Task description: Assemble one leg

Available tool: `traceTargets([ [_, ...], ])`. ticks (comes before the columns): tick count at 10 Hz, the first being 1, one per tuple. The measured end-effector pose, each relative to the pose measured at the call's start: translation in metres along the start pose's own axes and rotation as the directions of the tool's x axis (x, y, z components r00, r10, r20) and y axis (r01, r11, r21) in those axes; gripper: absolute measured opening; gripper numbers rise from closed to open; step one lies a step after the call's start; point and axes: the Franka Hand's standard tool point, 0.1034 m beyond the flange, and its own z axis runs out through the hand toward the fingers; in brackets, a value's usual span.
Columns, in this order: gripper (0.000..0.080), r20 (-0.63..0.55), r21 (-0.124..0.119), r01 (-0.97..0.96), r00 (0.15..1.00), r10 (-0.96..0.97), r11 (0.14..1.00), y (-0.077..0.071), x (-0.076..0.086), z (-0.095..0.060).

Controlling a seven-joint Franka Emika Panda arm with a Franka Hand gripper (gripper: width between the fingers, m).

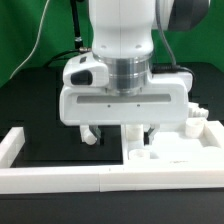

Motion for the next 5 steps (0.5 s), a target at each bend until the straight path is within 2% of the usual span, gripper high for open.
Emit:
traceTargets([
  [2, 0.0648, -0.013, 0.01, 0.036, 0.999, -0.036, 0.999, 0.01, -0.018, -0.032],
  [3, 0.0648, -0.021, 0.009, 0.043, 0.999, -0.043, 0.999, 0.025, -0.026, -0.042],
  [4, 0.0649, -0.025, 0.006, 0.027, 0.999, -0.027, 1.0, 0.035, -0.035, -0.042],
  [5, 0.0649, -0.027, 0.004, 0.014, 1.0, -0.014, 1.0, 0.036, -0.04, -0.038],
])
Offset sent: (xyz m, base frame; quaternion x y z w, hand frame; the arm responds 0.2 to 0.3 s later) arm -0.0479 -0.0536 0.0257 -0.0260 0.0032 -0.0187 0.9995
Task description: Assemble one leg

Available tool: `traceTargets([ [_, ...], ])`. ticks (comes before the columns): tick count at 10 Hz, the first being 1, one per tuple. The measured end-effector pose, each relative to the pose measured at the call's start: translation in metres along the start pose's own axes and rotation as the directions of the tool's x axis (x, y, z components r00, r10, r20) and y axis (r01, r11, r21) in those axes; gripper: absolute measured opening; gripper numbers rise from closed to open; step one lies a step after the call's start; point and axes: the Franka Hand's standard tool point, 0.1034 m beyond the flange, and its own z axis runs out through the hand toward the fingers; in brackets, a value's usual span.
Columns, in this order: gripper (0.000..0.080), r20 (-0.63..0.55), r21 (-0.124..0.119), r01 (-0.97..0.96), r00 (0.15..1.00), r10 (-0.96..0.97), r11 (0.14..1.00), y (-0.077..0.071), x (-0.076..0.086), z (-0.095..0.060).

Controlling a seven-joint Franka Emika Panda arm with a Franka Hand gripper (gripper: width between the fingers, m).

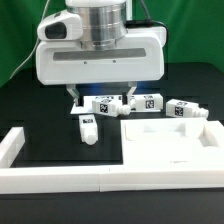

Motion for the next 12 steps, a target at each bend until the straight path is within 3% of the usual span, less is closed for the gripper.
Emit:
traceTargets([
  [6, 0.0649, 0.004, 0.0, 0.005, 1.0, -0.005, 1.0, -0.001, -0.001, 0.002],
  [8, 0.0649, -0.031, -0.015, 0.19, 0.981, -0.191, 0.982, -0.007, -0.02, -0.001],
  [10, 0.0649, -0.114, -0.027, 0.152, 0.981, -0.154, 0.988, 0.002, -0.036, 0.009],
  [12, 0.0649, -0.097, -0.022, 0.16, 0.982, -0.161, 0.987, -0.001, -0.036, 0.009],
])
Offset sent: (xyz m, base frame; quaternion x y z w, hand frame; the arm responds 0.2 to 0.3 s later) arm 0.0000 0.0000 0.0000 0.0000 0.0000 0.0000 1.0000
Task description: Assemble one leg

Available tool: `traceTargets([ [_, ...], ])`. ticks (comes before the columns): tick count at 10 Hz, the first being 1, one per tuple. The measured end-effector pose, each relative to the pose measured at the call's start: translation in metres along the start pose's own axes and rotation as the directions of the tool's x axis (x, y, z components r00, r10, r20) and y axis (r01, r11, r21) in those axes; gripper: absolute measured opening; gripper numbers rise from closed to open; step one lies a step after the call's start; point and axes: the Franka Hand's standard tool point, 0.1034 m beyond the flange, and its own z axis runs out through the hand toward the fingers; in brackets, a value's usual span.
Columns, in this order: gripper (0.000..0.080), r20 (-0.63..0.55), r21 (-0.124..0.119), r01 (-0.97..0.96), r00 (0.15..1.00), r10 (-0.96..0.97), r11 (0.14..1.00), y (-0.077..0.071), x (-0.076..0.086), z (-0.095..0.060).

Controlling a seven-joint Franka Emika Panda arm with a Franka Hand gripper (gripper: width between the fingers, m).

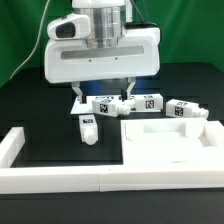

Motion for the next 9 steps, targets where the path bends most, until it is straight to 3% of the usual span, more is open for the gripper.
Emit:
traceTargets([
  [2, 0.0649, -0.01, -0.007, -0.001, 1.0, 0.001, 1.0, -0.003, 0.0, 0.0],
  [3, 0.0649, -0.055, -0.033, 0.033, 0.998, -0.035, 0.999, -0.03, -0.002, 0.0],
  [4, 0.0649, -0.056, -0.036, 0.067, 0.996, -0.069, 0.997, -0.062, -0.007, -0.002],
  [5, 0.0649, -0.065, -0.029, 0.019, 0.998, -0.021, 0.999, -0.082, -0.005, -0.004],
  [6, 0.0649, -0.069, -0.029, 0.025, 0.997, -0.027, 0.999, -0.09, -0.004, -0.004],
  [9, 0.0649, -0.067, -0.03, 0.033, 0.997, -0.035, 0.999, -0.087, -0.005, -0.004],
])
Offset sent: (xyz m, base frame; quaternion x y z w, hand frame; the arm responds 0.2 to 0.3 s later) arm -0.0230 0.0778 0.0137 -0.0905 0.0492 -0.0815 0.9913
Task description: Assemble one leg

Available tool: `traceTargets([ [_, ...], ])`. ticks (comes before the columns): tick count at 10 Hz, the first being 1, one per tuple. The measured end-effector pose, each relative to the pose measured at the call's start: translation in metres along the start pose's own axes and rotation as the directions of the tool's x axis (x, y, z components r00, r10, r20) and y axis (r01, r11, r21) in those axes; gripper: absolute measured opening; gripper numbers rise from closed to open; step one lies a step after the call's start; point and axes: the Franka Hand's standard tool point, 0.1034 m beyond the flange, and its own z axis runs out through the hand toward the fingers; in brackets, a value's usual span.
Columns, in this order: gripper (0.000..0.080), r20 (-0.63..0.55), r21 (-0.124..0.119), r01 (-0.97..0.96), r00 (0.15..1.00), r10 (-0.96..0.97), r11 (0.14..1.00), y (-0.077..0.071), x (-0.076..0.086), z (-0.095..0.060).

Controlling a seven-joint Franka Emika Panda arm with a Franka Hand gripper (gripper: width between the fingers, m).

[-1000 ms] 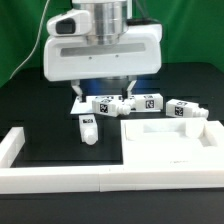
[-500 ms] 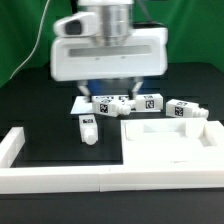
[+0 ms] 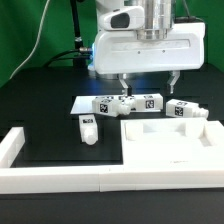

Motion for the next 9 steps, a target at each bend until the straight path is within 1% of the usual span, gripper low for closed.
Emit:
traceTargets([
  [1, 0.0649, 0.0, 0.0, 0.001, 1.0, -0.001, 1.0, 0.0, 0.0, 0.0],
  [2, 0.0649, -0.002, -0.001, 0.035, 0.999, -0.035, 0.999, -0.004, 0.0, 0.0],
  [3, 0.0649, -0.009, 0.0, 0.152, 0.988, -0.152, 0.988, -0.02, 0.0, 0.0],
  [5, 0.0649, -0.019, 0.008, 0.275, 0.961, -0.274, 0.962, -0.06, -0.004, -0.001],
  [6, 0.0649, -0.01, 0.013, 0.306, 0.952, -0.306, 0.952, -0.065, -0.006, 0.001],
  [9, 0.0649, -0.01, 0.014, 0.302, 0.953, -0.302, 0.953, -0.064, -0.006, 0.002],
])
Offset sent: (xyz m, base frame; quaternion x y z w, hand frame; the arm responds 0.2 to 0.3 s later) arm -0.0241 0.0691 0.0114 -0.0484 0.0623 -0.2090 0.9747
